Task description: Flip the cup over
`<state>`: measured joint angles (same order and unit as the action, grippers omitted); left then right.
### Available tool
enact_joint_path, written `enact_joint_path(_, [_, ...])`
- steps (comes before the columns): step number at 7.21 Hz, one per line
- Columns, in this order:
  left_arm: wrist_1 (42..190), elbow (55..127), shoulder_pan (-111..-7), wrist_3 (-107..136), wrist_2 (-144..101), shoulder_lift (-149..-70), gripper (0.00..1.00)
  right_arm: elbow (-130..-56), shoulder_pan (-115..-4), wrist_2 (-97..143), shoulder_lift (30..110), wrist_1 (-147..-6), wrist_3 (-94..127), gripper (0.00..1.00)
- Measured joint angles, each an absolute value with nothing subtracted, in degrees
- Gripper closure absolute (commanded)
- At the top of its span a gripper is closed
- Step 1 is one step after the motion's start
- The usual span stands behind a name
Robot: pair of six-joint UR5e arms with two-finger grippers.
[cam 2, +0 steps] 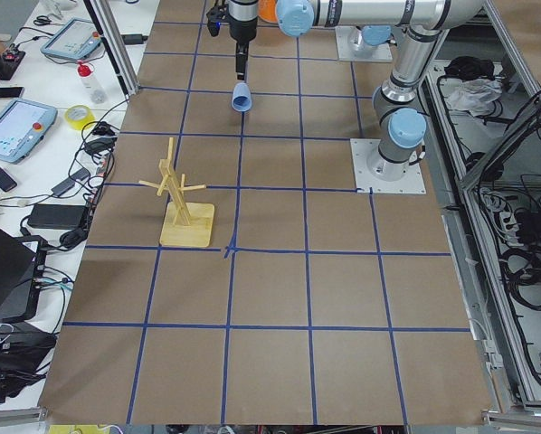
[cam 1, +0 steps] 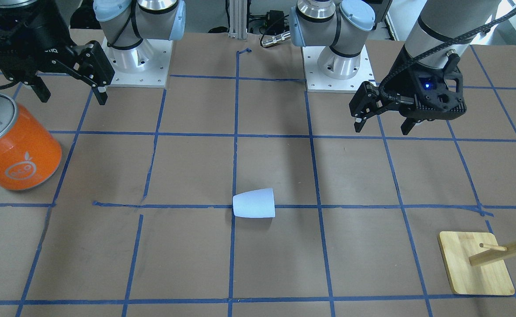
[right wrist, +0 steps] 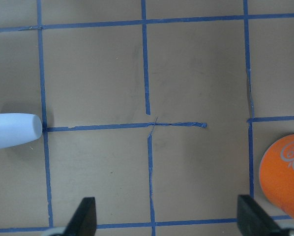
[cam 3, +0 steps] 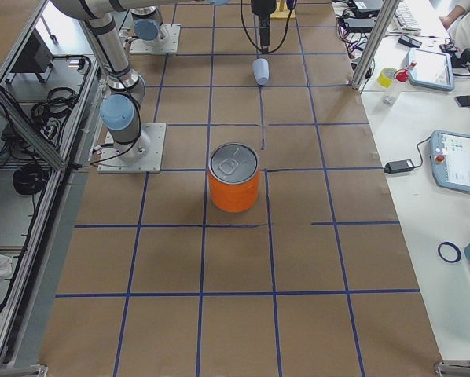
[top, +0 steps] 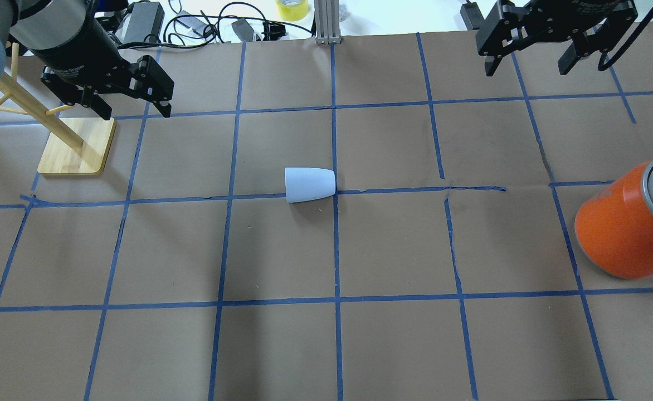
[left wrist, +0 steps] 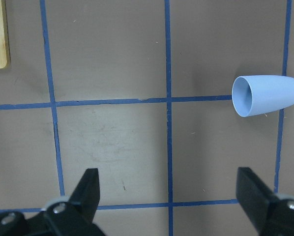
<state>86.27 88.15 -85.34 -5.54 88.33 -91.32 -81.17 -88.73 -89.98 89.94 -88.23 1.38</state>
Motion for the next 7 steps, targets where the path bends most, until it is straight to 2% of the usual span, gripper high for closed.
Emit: enact_joint_path(7, [86.4,88.1,-85.3,-5.5,88.3,-91.3,0.00,-83.4,-90.1,-89.9,90.1,-88.6,4.2,0.00])
